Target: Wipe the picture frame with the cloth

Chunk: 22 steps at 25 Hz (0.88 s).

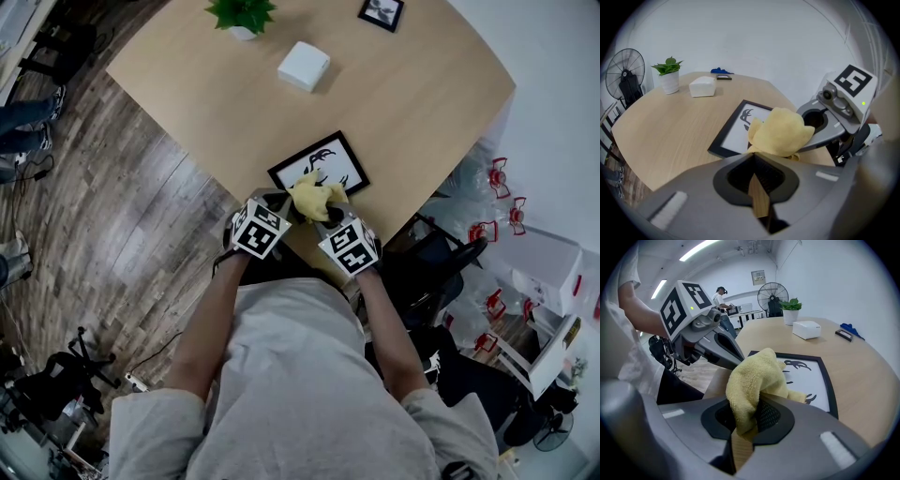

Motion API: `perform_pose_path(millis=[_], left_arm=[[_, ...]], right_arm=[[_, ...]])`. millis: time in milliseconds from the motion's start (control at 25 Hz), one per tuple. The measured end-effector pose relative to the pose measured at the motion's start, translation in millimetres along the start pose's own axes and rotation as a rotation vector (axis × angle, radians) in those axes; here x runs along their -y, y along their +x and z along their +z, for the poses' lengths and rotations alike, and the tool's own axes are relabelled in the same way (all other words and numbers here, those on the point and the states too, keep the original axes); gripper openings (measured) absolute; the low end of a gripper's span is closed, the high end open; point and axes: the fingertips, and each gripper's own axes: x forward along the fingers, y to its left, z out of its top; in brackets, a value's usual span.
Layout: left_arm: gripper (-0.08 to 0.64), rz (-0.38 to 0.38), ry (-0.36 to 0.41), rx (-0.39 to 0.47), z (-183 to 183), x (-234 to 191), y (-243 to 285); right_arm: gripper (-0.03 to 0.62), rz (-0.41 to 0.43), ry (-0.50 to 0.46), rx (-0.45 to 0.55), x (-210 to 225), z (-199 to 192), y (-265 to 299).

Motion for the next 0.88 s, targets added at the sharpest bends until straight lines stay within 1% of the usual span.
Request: perform_pose_path(millis=[640, 800, 880], left_arm=[[0.052, -0.002, -0.023, -0.001, -0.2, -0.2, 0.5], [0.052, -0.004, -0.028, -0.005, -1.1, -2.2, 0.5], [0.052, -0.011, -0.036, -0.011, -1.3, -1.4, -0.4]], right_arm=[[0.049, 0.077, -0.077, -0.025, -35.4, 9.9, 15.2], [0.050, 0.064, -0.123, -0.041, -35.9, 18.3, 22.9], [0.051, 0.051, -0.117, -0.040, -32.0, 22.0, 25.4]])
